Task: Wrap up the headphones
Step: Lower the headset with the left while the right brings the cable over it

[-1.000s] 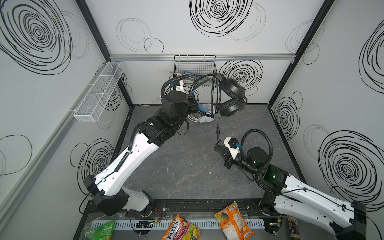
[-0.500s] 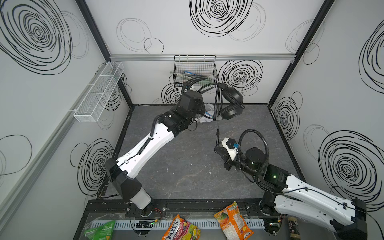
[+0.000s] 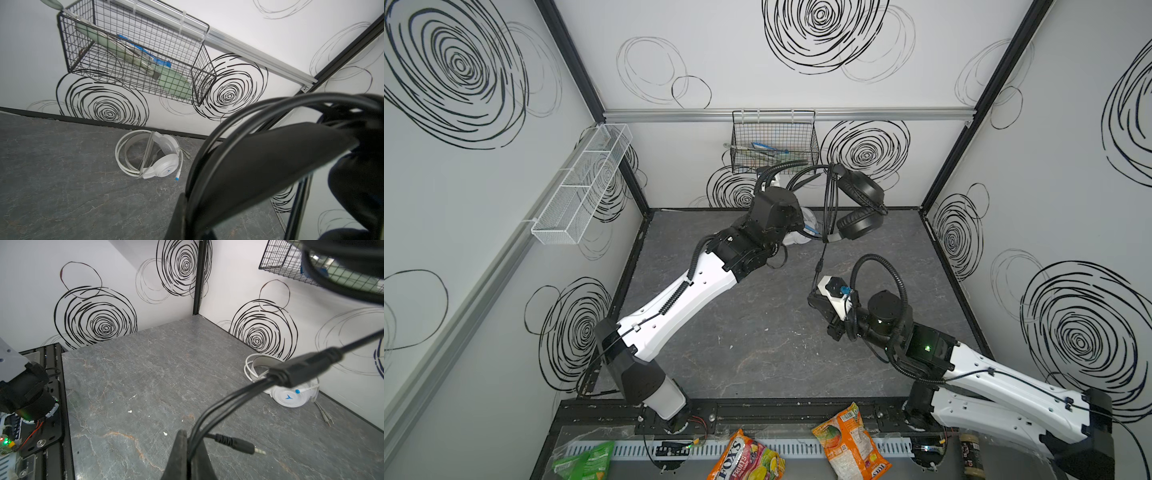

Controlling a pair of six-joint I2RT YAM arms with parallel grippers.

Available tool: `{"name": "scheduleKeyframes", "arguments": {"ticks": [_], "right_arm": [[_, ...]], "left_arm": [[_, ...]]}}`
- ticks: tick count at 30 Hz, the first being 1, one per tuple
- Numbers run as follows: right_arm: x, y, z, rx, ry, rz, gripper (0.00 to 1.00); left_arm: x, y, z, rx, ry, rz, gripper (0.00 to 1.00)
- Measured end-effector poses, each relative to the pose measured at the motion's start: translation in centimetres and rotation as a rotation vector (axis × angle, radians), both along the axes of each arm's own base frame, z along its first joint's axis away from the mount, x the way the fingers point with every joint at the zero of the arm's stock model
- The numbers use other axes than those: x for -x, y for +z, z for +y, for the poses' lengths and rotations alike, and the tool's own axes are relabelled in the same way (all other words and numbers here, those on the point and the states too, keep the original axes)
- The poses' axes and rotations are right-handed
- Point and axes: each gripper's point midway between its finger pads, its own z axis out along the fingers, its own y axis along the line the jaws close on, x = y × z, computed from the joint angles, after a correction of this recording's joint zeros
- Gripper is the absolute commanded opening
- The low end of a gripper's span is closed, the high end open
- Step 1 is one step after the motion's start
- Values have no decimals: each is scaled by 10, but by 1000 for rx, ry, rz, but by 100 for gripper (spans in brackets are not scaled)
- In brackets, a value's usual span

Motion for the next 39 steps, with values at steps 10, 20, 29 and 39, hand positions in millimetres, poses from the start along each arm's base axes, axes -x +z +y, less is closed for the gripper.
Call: {"name": "scheduleKeyframes", "arguments": {"ticks": [10,20,29,39], "right_arm": [[-4,70,-7,-37,-33,-88,0],[-46,93,-24,48,-203,-93,0],[-77,87,-43,74,-282,-4,1],[-89,56,-46,140,-311,105,3]], "left_arm": [[5,-37,24,-255,39,1,0],[26,-34,36,-323,27,-35,0],[48,-42,22,-323,12,-55,0],[67,-59,7,-335,-30,-33,0]]}}
